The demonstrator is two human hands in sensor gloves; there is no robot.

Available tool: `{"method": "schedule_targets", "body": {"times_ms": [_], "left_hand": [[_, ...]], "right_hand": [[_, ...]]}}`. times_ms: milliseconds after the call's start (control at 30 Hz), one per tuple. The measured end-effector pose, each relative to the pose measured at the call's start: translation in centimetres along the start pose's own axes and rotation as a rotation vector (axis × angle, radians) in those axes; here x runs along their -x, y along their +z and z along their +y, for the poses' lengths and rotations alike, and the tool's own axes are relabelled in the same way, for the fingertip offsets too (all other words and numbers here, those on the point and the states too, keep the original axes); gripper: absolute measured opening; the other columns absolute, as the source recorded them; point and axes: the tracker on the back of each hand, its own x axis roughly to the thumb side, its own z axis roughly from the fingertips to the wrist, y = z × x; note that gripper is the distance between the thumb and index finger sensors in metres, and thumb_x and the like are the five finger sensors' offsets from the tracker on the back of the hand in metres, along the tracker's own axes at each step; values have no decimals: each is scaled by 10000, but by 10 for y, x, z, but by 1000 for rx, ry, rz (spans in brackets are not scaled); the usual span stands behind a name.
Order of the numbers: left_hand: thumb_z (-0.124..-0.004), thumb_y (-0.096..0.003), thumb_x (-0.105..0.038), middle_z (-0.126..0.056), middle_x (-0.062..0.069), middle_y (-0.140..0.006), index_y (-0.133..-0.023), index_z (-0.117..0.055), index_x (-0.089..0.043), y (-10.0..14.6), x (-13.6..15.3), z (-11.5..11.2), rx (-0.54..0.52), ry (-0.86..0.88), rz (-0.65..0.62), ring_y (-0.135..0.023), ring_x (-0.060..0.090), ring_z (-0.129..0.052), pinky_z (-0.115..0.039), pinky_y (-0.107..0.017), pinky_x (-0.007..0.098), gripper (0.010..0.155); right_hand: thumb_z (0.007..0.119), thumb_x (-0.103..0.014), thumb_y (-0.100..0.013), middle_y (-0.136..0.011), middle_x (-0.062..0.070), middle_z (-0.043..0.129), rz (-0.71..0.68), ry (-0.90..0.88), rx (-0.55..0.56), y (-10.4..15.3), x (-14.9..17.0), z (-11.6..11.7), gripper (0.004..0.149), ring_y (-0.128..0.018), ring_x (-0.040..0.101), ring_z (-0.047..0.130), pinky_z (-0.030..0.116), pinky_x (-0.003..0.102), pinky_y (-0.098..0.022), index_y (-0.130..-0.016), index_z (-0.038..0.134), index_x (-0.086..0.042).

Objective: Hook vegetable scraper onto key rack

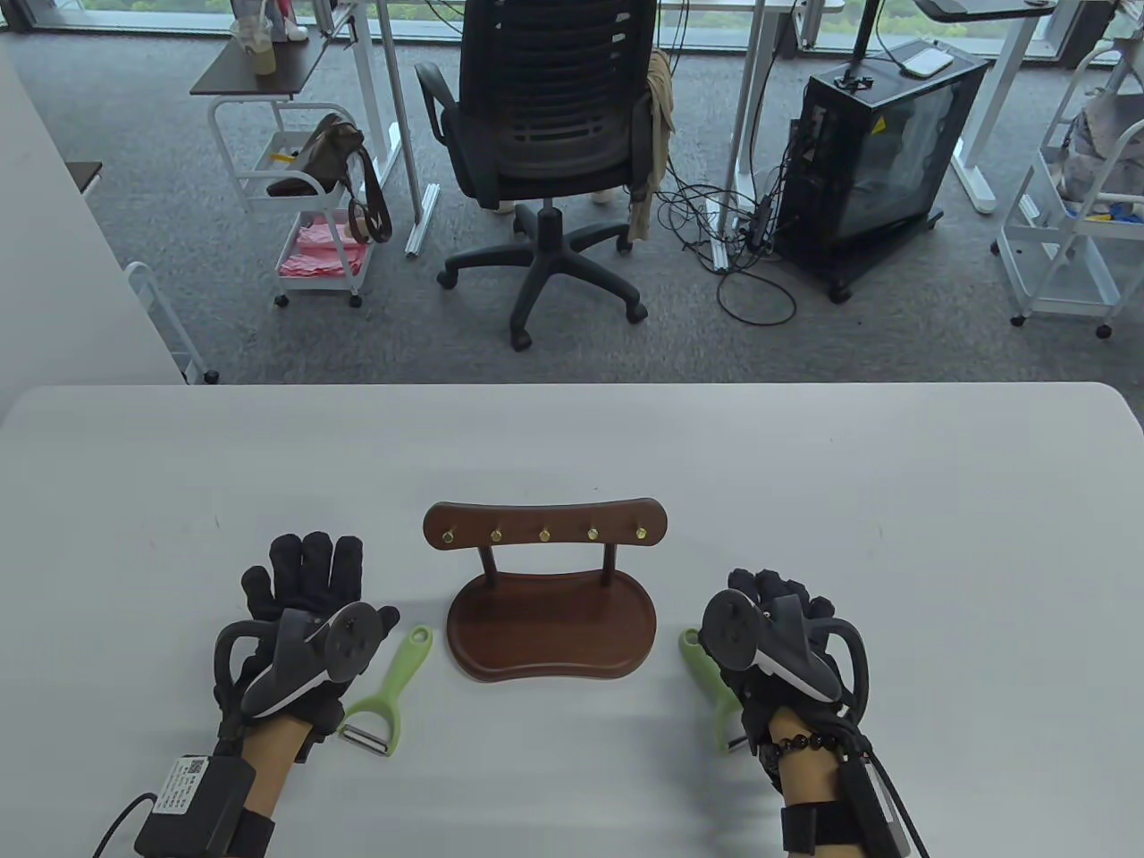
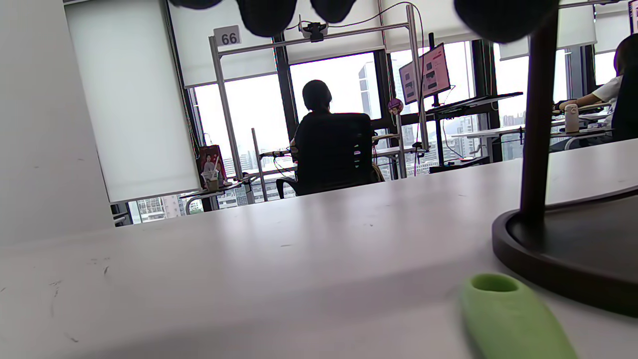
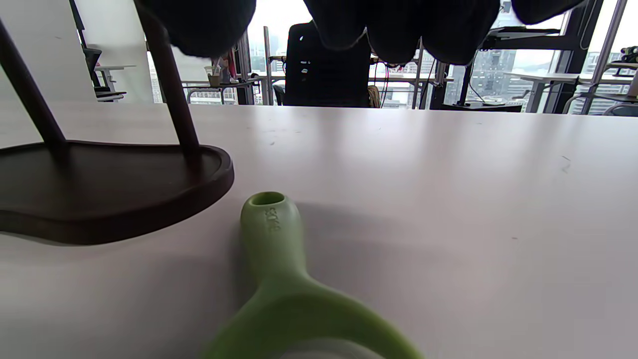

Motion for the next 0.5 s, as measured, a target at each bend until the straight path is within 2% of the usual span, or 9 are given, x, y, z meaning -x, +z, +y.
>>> {"method": "schedule_targets", "body": {"times_ms": [267, 500], "left_hand": [[-591, -552, -605, -369, 327, -1180, -1170, -347, -81, 0, -1, 0, 4, 0, -2, -1068, 634, -374, -374, -674, 816, 847], [-591, -552, -605, -372, 328, -1180, -1170, -352, -80, 0, -1, 0, 4, 5, -4, -1068, 634, -380, -378, -672, 816, 846]], "right_hand": [[761, -413, -530, -975, 277, 756, 25, 164, -186, -14, -17, 32, 727, -847, 504, 845, 693, 704, -634, -1053, 580, 59], [784, -401, -523, -925, 230, 803, 46, 217, -248, -19, -21, 48, 713, -800, 447, 890, 736, 672, -618, -1036, 609, 64]]}}
